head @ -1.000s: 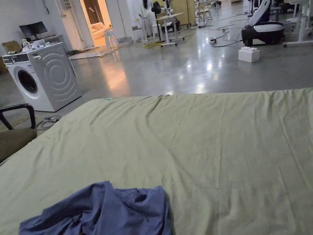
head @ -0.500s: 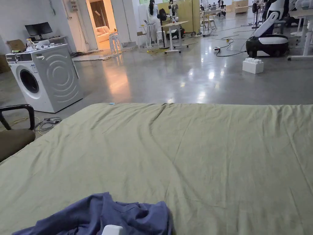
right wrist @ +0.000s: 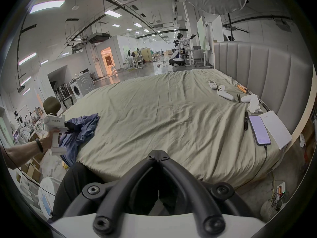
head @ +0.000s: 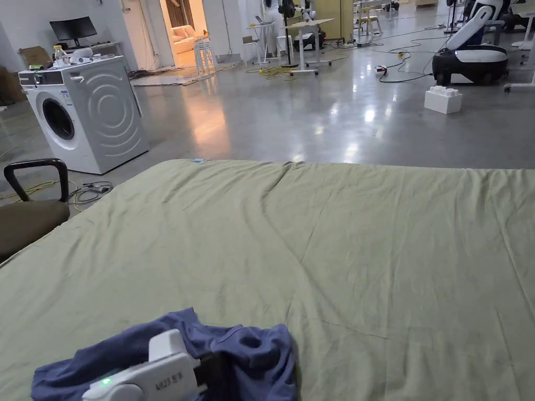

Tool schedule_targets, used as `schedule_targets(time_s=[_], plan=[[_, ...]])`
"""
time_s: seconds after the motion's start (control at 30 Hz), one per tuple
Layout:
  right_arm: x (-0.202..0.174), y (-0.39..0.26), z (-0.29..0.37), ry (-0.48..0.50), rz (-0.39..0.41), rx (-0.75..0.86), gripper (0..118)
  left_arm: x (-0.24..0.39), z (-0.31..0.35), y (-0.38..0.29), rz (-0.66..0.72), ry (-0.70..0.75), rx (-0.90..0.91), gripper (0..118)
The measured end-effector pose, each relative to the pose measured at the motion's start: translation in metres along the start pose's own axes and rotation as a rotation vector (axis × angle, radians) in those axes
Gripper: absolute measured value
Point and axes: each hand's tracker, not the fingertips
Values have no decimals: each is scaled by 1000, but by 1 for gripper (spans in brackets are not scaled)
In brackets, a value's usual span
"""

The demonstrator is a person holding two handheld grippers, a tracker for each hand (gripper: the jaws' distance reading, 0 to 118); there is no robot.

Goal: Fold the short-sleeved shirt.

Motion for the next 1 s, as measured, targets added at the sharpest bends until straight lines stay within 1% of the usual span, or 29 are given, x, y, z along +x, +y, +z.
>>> schedule_targets(time_s=[0.03,0.1,0.17,0.23,0.27,0.33,0.37,0.4,0.43,0.5,0.57,0.6,0.67,0.73,0.8,0.87,0.97,1.0], plan=[[2,0,0,-1,-17,-3,0,18,7,11,-6,16,42,2],[6,-1,-1,6,-62,2,0,42,15,29,-68,-18,64,2],[9,0,1,16,-104,14,0,63,5,52,-106,-73,76,2],[14,0,5,13,-137,27,0,99,-3,72,-161,-137,110,2],[16,0,7,9,-143,33,0,113,-8,77,-175,-170,114,2],[20,0,12,-5,-154,48,0,162,-24,89,-219,-239,127,2],[23,-1,15,-13,-156,53,0,185,-36,86,-251,-235,103,2],[27,-4,19,-27,-159,59,0,209,-47,79,-341,-257,61,2],[31,-6,22,-37,-165,60,0,239,-56,65,-392,-292,45,2],[39,-10,27,-57,-177,52,0,278,-78,35,-410,-382,-49,2],[46,-15,32,-84,-182,37,0,319,-93,-15,-438,-451,-108,2],[49,-18,35,-100,-186,33,0,336,-101,-43,-443,-488,-167,2],[54,-21,43,-122,-200,33,0,358,-110,-100,-402,-551,-250,2],[60,-25,50,-146,-226,29,0,376,-116,-168,-376,-610,-389,2],[66,-30,56,-158,-236,26,0,388,-115,-222,-408,-640,-489,2],[69,-34,59,-179,-234,16,0,402,-117,-268,-431,-631,-552,2],[71,-38,61,-204,-231,3,0,424,-116,-320,-557,-678,-649,2],[71,-39,62,-206,-230,5,0,430,-116,-332,-602,-651,-651,2]])
